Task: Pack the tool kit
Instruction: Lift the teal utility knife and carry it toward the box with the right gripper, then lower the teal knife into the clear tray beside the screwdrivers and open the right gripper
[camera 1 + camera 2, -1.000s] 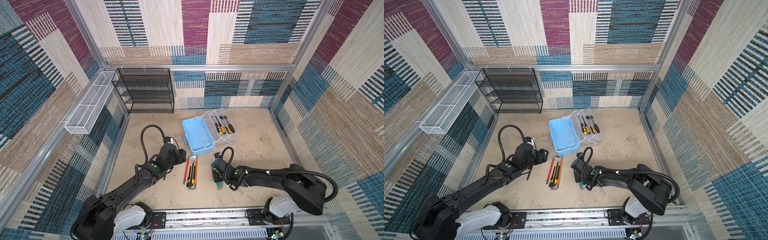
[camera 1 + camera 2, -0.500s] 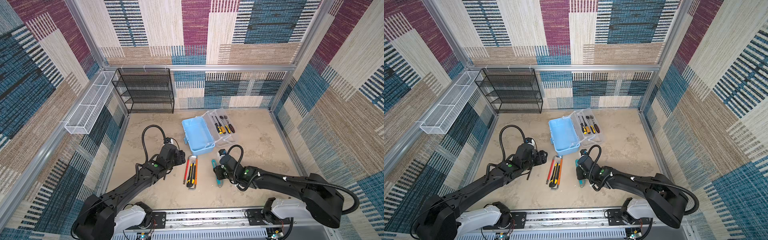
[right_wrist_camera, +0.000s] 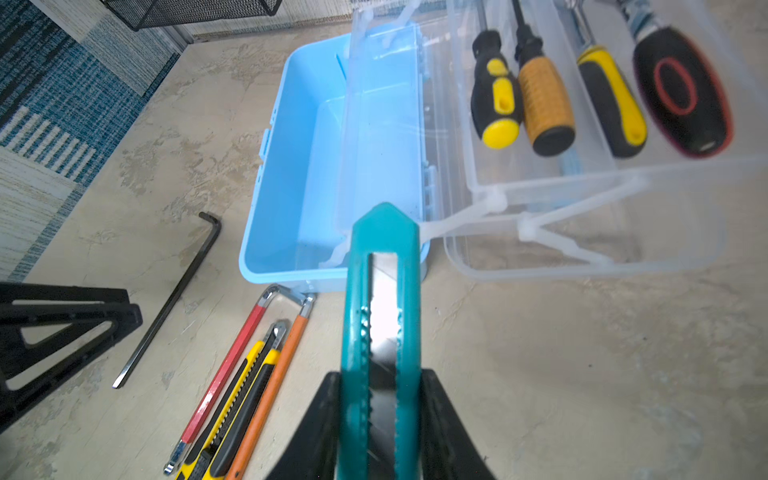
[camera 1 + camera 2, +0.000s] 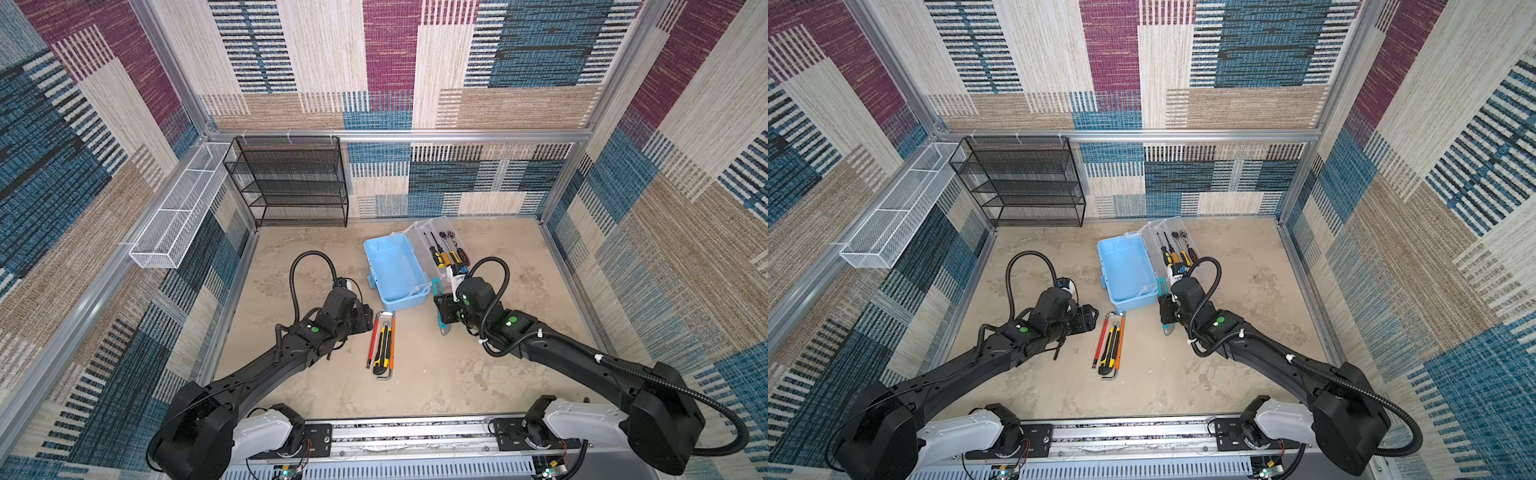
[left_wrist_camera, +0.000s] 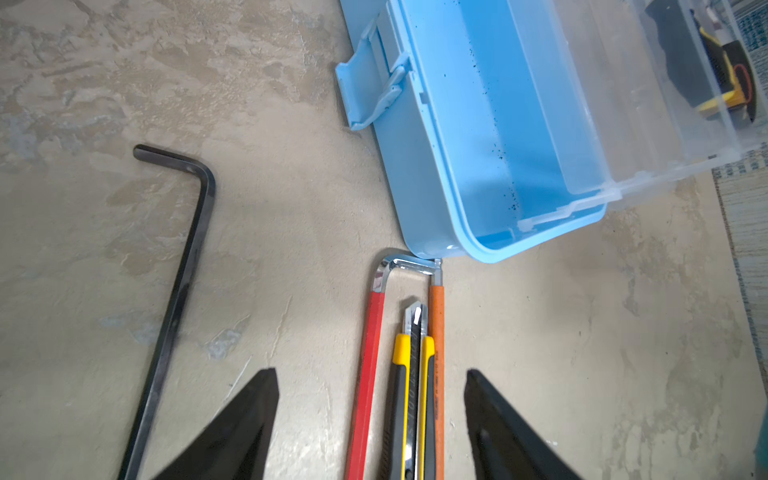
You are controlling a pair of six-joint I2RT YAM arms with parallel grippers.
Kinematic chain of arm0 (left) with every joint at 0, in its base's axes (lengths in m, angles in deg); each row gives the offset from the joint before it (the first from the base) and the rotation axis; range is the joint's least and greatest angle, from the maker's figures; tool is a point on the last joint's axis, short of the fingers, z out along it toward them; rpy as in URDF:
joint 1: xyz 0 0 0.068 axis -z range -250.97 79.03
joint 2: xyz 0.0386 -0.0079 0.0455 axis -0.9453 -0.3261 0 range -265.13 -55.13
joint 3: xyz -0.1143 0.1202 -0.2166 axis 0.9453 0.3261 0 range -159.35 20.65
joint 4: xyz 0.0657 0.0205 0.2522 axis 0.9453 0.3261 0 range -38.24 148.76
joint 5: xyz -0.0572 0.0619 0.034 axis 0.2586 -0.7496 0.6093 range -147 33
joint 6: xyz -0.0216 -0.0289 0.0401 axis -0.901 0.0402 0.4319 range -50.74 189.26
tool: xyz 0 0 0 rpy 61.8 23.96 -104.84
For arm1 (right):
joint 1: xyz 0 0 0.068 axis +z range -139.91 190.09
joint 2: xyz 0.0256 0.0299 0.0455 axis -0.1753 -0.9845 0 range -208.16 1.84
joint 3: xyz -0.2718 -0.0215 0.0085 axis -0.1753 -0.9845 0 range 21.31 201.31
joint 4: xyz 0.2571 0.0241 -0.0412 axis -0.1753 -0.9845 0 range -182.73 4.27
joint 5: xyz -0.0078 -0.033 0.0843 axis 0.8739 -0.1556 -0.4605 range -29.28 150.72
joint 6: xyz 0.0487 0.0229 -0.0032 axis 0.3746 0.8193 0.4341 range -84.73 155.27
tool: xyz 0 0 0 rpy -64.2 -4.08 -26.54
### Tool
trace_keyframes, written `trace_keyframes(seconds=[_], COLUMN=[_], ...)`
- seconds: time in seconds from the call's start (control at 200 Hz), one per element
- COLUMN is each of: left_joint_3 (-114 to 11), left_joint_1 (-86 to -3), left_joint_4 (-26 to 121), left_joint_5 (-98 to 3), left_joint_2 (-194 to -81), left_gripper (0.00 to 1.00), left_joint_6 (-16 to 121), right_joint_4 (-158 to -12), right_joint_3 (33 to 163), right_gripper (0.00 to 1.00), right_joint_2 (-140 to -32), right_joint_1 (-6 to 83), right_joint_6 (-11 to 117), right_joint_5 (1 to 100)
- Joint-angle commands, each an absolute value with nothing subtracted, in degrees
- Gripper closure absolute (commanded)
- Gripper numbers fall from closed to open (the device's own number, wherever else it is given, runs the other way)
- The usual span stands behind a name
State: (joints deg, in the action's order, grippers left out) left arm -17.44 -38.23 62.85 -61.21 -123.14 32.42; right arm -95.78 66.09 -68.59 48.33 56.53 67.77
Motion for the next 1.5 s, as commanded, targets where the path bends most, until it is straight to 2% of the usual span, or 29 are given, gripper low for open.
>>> trace_keyframes(seconds=[0.0,0.351,0.776,1.112,1.282,1.498], left_joint_3=[-17.80,-18.11,-19.91,-21.97,-22.67,-23.45], left_joint_1=[-37.95,-36.00,-34.83,-33.90,-32.87,-31.96], left_joint_4=[64.06,67.12,72.08,73.84,74.26,74.42], left_joint_5=[-61.55,-63.10,-65.25,-63.08,-62.67,-62.91], left_joint_2=[-122.55,-122.37,-124.75,-128.19,-129.43,-129.97], left_gripper=[0.27,0.28,0.29,0.31,0.32,0.33], left_joint_6=[34.15,34.72,34.93,35.74,36.21,36.29], right_joint_4=[-95.65,-98.55,-105.72,-108.62,-109.37,-109.82], right_joint_3=[69.96,88.46,110.11,116.86,117.80,118.08], right_gripper=[0.70,0.70,0.73,0.72,0.69,0.57], right_joint_2=[-71.07,-87.90,-108.20,-115.15,-116.24,-115.95], right_joint_1=[46.39,41.53,40.68,40.50,40.52,40.50], right_joint_6=[50.87,39.69,34.40,34.42,34.77,35.45], right_joint_5=[65.92,65.39,68.58,71.34,71.75,71.81])
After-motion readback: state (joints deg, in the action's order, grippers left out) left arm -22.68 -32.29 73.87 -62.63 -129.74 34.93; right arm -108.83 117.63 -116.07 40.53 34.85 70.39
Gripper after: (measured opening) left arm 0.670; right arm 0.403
